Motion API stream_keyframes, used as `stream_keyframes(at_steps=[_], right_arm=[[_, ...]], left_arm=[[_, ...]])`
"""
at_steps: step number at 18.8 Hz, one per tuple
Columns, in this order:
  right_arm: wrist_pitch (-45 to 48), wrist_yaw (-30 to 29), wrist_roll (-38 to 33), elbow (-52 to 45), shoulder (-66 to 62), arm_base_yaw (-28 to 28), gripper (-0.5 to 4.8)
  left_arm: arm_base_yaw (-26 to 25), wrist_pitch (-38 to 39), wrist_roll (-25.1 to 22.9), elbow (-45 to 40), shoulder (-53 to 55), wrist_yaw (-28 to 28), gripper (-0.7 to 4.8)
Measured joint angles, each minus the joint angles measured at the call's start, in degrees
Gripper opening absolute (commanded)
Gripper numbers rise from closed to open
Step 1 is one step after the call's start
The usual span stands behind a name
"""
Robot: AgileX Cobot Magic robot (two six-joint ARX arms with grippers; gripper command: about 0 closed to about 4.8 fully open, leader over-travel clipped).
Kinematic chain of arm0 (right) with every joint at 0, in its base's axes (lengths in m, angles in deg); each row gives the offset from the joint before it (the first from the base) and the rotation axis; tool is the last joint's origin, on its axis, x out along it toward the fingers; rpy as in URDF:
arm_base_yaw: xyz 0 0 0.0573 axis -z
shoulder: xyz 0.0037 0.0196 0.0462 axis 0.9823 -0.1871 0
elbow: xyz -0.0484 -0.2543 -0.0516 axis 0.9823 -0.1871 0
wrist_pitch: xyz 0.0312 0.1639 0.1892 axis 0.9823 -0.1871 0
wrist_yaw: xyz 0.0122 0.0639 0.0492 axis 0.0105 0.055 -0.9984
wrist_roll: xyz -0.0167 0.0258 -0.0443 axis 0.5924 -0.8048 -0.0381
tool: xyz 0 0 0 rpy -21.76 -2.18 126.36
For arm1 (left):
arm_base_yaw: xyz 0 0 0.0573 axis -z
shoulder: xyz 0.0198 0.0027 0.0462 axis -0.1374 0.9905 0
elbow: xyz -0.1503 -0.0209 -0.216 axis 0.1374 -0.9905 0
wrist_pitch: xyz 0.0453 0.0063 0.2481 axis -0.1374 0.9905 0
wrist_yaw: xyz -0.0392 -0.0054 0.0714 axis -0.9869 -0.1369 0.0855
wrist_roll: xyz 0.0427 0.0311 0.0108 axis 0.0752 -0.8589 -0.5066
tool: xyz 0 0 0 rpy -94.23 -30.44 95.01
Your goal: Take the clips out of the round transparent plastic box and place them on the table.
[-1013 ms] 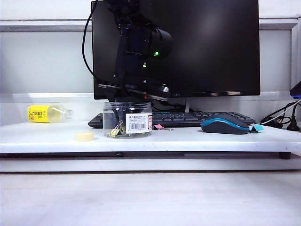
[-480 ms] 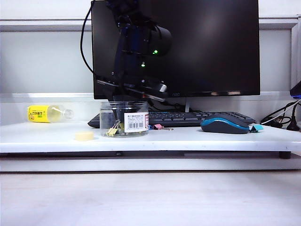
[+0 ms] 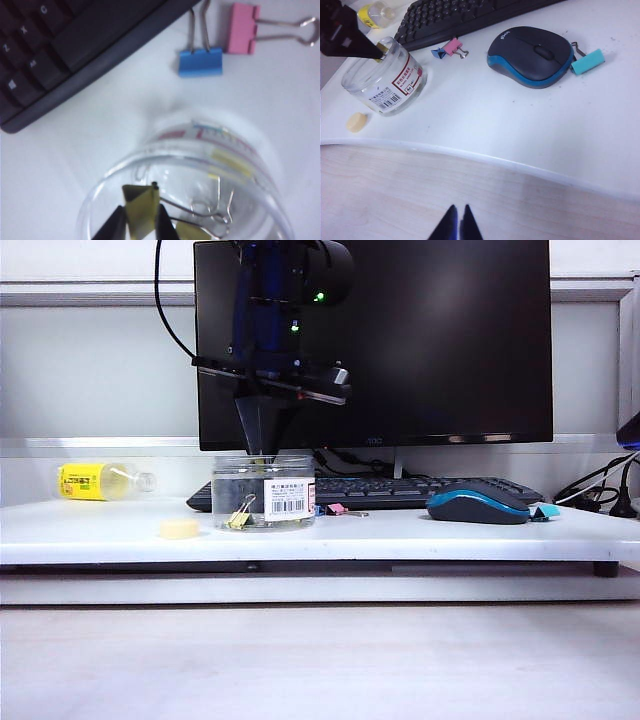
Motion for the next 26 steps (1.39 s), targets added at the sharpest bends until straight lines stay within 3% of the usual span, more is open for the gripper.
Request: stream_keyframes(at_steps=[8, 15, 26], right_arm=[[0.0, 0.02, 0.0, 0.0, 0.0, 0.02, 0.22], [0.0, 0.26, 0.0, 0.0, -0.02, 0.0, 0.22], [-0.02, 0.28, 0.0, 0.0, -0.02, 0.02, 0.22]], left_arm=[[2.29, -2.34, -0.2, 0.22, -2.43, -1.7, 0.78], [7.98, -9.05, -3.1, 0.94, -2.43, -2.8, 0.78], [7.85, -14.12, -3.21, 0.98, 5.62, -5.55, 0.79]])
